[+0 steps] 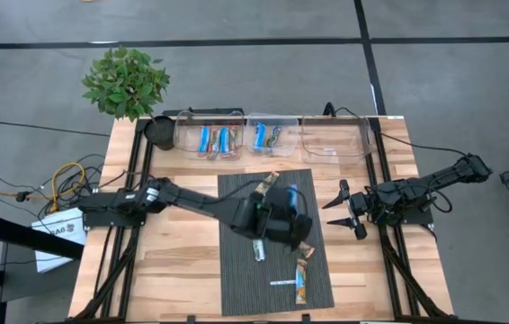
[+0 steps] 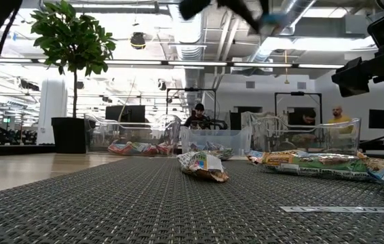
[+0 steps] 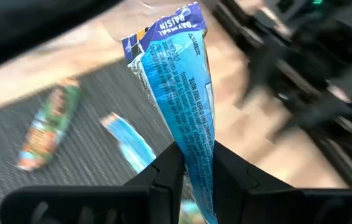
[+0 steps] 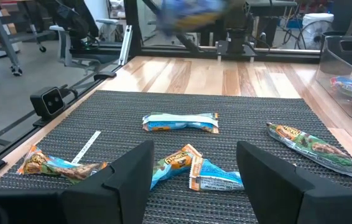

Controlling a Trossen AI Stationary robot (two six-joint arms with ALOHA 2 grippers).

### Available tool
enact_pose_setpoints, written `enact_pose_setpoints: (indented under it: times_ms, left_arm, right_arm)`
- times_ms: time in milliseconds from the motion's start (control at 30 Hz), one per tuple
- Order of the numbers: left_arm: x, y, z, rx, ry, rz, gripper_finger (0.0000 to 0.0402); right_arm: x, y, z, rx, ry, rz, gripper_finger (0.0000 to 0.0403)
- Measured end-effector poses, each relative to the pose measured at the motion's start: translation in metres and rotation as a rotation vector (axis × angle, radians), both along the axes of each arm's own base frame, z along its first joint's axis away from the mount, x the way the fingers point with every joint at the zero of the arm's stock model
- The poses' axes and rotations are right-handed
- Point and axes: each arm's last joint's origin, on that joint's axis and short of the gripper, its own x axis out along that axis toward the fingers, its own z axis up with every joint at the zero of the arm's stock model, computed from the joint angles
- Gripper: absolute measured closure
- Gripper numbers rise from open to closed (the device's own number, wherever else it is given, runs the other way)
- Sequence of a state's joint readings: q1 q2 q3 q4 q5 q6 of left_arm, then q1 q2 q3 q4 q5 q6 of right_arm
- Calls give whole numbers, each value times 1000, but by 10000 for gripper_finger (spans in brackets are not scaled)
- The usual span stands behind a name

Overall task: Pick and place Granola Bars by type
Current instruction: Put the blue granola bar into the middle transparent bin

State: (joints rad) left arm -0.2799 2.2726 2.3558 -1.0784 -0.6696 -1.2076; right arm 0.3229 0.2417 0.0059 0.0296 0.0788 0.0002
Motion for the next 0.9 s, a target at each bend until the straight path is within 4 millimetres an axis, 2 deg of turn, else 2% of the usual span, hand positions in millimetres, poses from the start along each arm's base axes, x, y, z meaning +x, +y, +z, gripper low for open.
enact_pose_setpoints:
  times_ms: [300, 567, 767, 900]
  left_arm:
    - [5, 84, -4, 154, 190, 78, 345]
    - [7, 162, -2, 273, 325, 67, 345]
    - [4, 210, 1, 361, 396, 76, 345]
    - [3, 235, 3, 399, 409, 77, 345]
  right_arm:
    - [0, 0, 0, 0, 0, 0, 182]
    - [0, 0, 0, 0, 0, 0, 182]
    - [0, 0, 0, 0, 0, 0, 182]
    - [0, 0, 0, 0, 0, 0, 182]
